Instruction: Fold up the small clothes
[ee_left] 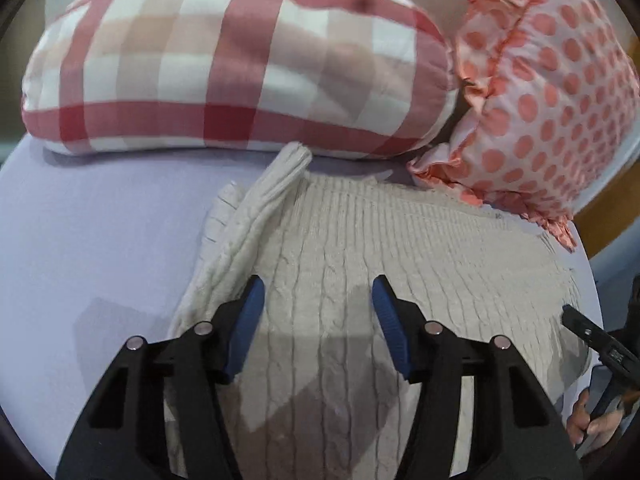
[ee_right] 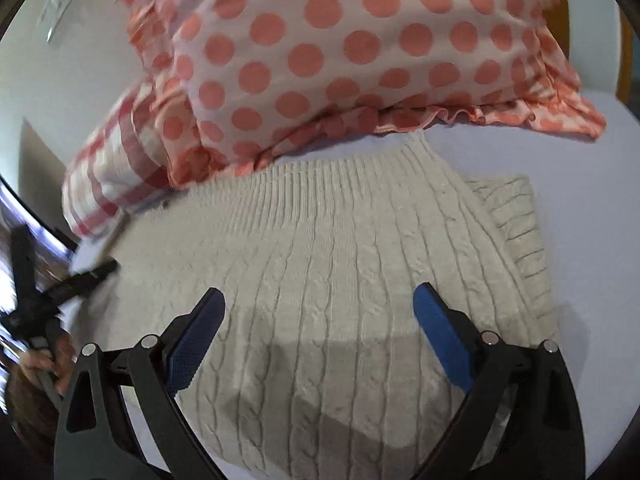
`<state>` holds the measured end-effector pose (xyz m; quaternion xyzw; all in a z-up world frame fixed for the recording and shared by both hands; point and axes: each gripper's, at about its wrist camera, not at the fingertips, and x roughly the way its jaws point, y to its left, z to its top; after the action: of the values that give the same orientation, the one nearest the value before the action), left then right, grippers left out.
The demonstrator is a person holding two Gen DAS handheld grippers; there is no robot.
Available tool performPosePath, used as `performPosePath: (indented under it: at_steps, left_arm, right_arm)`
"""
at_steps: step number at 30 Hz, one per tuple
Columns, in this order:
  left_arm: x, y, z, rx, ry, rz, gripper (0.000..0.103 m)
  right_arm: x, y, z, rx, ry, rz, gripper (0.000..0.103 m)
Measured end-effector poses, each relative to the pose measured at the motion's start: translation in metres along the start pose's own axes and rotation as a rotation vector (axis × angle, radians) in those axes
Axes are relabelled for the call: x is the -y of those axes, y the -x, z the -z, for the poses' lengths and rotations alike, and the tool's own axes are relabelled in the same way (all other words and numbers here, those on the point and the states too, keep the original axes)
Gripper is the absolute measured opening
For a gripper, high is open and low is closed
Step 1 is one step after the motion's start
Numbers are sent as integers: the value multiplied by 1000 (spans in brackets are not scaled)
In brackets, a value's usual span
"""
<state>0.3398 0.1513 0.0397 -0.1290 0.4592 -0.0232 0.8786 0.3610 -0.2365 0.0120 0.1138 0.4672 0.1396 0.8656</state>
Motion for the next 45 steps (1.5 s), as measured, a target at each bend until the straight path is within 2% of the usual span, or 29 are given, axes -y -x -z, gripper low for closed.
performPosePath:
  at_steps: [2, 4, 6, 8, 12, 14, 15, 18, 21, 23, 24, 27, 31, 34, 36, 38, 40, 42, 43, 45]
  left_arm:
    - [-6, 15, 3, 20, 2, 1, 63]
    - [-18, 33, 4, 53, 1, -48, 67]
    - [-29, 39, 3, 51, 9, -111, 69]
    - [-40, 30, 4, 0, 34, -133, 69]
    - [-41, 8, 6, -94, 33, -100, 69]
    - [-36, 5, 8, -90, 10, -99, 62]
    - [-34, 6, 9, -85, 9, -92, 49]
    - [-22, 3, 4, -115, 22, -37, 17]
    - [-13, 7, -1, -139, 27, -28, 14]
    - [-8, 16, -6, -137, 57, 16, 14]
    - [0, 25, -10, -127, 79, 57, 13]
    - [34, 48, -19, -87, 74, 108, 13]
    - [104, 64, -33, -54, 55, 169, 13]
    - [157, 67, -35, -50, 43, 206, 13]
    - [195, 60, -32, -65, 36, 243, 13]
    - [229, 50, -27, -81, 22, 267, 13]
    - [265, 31, -21, -116, 2, 294, 13]
    - [291, 15, -12, -149, -18, 318, 13]
    - [301, 7, -7, -165, -28, 320, 13]
    - [321, -19, 6, -218, -58, 300, 13]
  right_arm:
    - [-9, -2, 4, -5, 49, 43, 97]
    - [-12, -3, 8, -6, 85, 74, 98]
    - [-16, -5, 9, -5, 105, 97, 98]
    - [-13, -5, 10, -4, 106, 104, 98]
    - [-13, -6, 11, -10, 116, 110, 98]
    - [-12, -3, 13, -11, 128, 111, 98]
    - [-12, -1, 14, -10, 131, 112, 98]
    - [-11, 4, 16, -12, 127, 116, 98]
    - [-6, 8, 19, -15, 134, 131, 98]
    - [-3, 13, 23, -12, 145, 120, 98]
    - [-2, 14, 24, -10, 148, 118, 98]
    - [-2, 17, 27, -3, 187, 125, 98]
    - [-9, 11, 32, 31, 265, 164, 102]
    - [-5, 16, 30, 55, 249, 138, 102]
    - [4, 27, 29, 85, 213, 82, 102]
    - [22, 51, 25, 162, 158, 97, 102]
    - [47, 75, 19, 260, 80, 174, 102]
    - [78, 91, 15, 320, -25, 292, 102]
    - [95, 96, 13, 331, -86, 326, 102]
    - [126, 102, 12, 324, -200, 320, 102]
